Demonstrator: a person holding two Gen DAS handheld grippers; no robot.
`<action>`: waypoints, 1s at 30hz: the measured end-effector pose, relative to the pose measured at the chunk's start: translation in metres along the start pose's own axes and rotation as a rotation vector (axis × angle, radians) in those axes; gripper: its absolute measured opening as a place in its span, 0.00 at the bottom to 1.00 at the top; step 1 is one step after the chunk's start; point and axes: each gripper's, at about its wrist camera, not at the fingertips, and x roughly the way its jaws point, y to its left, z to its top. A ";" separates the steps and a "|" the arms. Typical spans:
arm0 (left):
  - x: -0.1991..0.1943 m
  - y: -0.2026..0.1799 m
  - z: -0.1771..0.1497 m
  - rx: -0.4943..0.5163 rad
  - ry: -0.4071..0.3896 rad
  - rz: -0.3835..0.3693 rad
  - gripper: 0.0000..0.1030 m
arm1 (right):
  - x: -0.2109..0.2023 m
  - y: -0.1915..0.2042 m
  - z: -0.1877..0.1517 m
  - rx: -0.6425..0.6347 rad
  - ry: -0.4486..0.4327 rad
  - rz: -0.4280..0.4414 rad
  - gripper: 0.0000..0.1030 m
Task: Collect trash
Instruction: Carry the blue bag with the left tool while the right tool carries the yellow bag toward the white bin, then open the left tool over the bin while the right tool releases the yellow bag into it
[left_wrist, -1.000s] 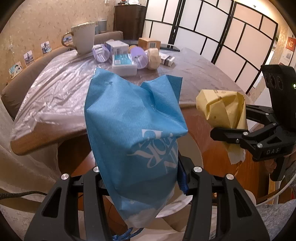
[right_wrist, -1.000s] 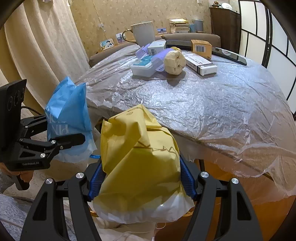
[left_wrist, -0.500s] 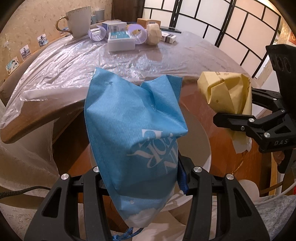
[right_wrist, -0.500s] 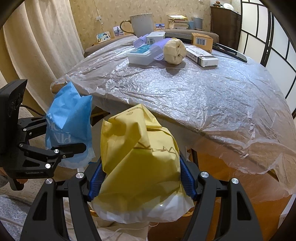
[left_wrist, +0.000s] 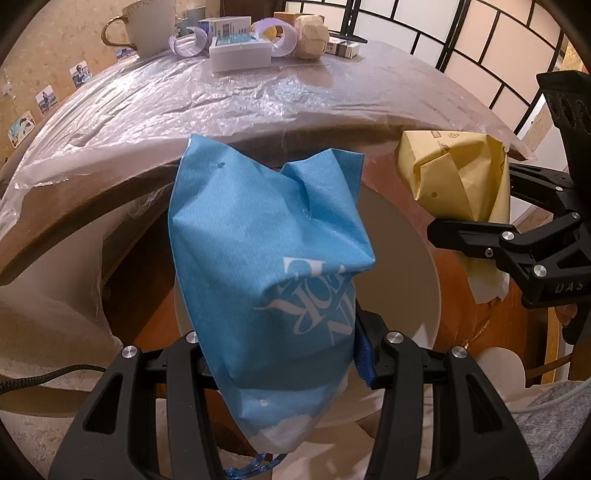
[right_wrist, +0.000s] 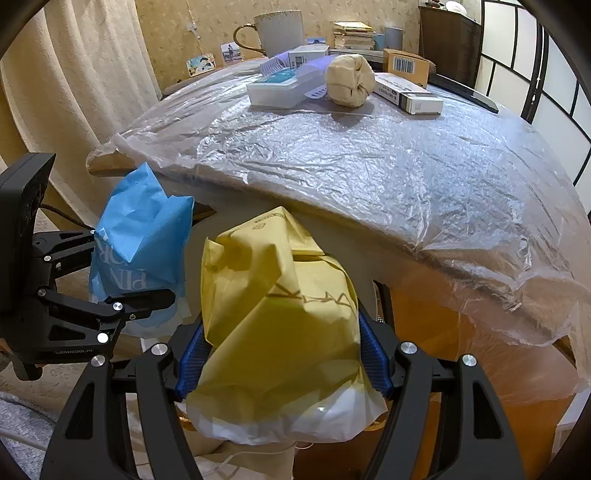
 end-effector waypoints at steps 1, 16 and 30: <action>0.001 -0.001 -0.001 0.000 0.002 0.001 0.50 | 0.001 0.000 0.000 0.001 0.002 -0.002 0.67; 0.020 0.002 0.001 0.013 0.029 0.004 0.50 | 0.018 -0.003 -0.003 0.028 0.022 -0.020 0.67; 0.010 0.005 0.006 -0.001 -0.029 0.031 0.86 | 0.001 -0.004 0.001 0.032 -0.053 -0.058 0.86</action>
